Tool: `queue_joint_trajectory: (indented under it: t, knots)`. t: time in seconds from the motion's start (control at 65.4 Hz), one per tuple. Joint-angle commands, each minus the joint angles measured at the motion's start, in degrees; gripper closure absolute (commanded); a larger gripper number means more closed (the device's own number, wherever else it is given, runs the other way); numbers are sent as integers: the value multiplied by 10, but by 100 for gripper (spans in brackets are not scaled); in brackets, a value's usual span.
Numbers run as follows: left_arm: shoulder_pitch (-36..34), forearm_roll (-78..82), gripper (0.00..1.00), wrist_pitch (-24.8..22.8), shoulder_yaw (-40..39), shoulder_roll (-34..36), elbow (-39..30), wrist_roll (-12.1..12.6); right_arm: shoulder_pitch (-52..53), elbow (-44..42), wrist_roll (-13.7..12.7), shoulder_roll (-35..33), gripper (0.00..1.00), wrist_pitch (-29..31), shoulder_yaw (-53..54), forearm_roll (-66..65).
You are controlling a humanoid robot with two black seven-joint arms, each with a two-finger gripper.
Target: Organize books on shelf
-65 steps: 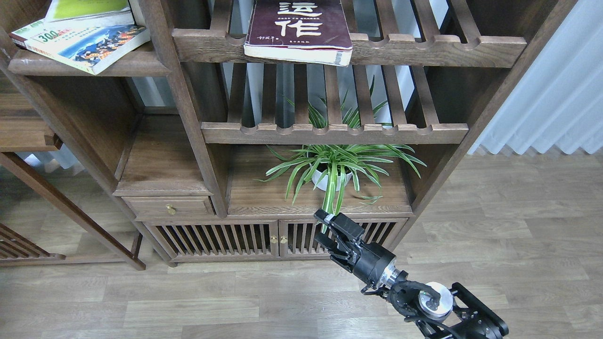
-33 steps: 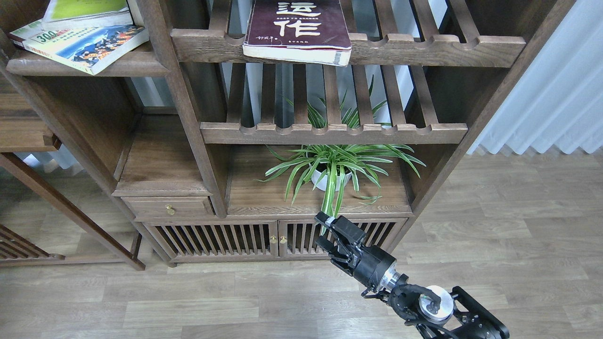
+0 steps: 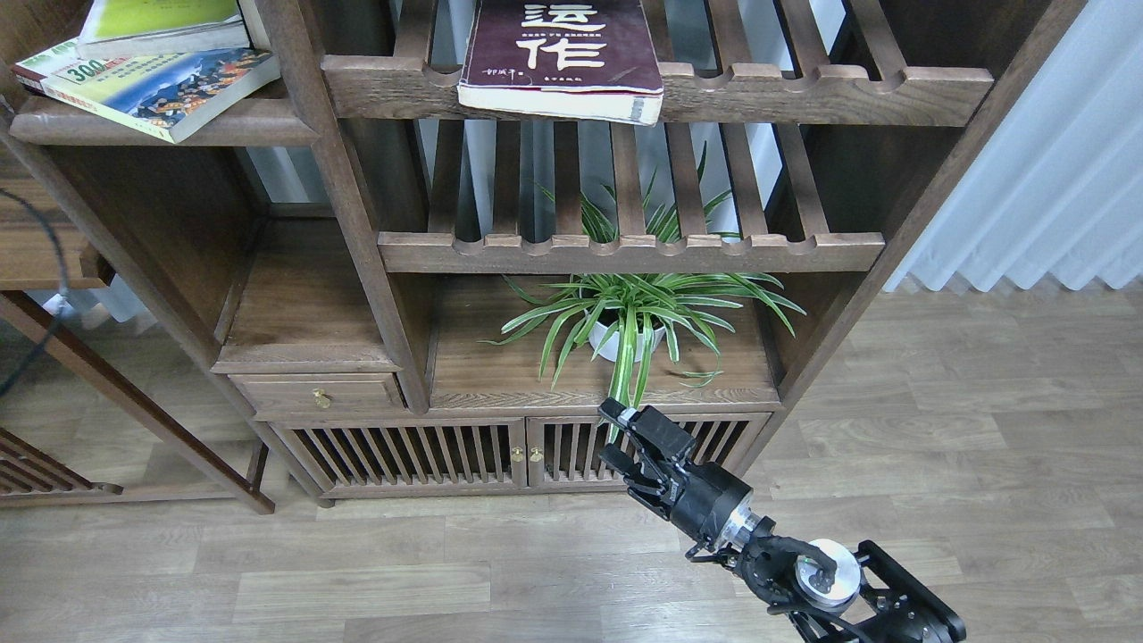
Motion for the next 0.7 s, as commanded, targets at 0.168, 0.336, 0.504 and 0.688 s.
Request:
queue_joint_trajectory:
  t: [0.168, 0.336, 0.504, 0.688]
  knots:
    - [0, 0, 1, 0, 0, -113, 2, 0, 0, -1, 0, 0, 1, 0, 2, 1]
    - [7, 0, 1, 0, -3, -173, 8, 0, 0, -1, 0, -2, 1, 3, 23, 2]
    - [39, 0, 1, 0, -2, -173, 25, 0, 0, 0, 0, -14, 1, 3, 75, 2]
    - [69, -4, 1, 0, 61, -173, 25, 0, 2, 3, 0, -40, 1, 4, 128, 4]
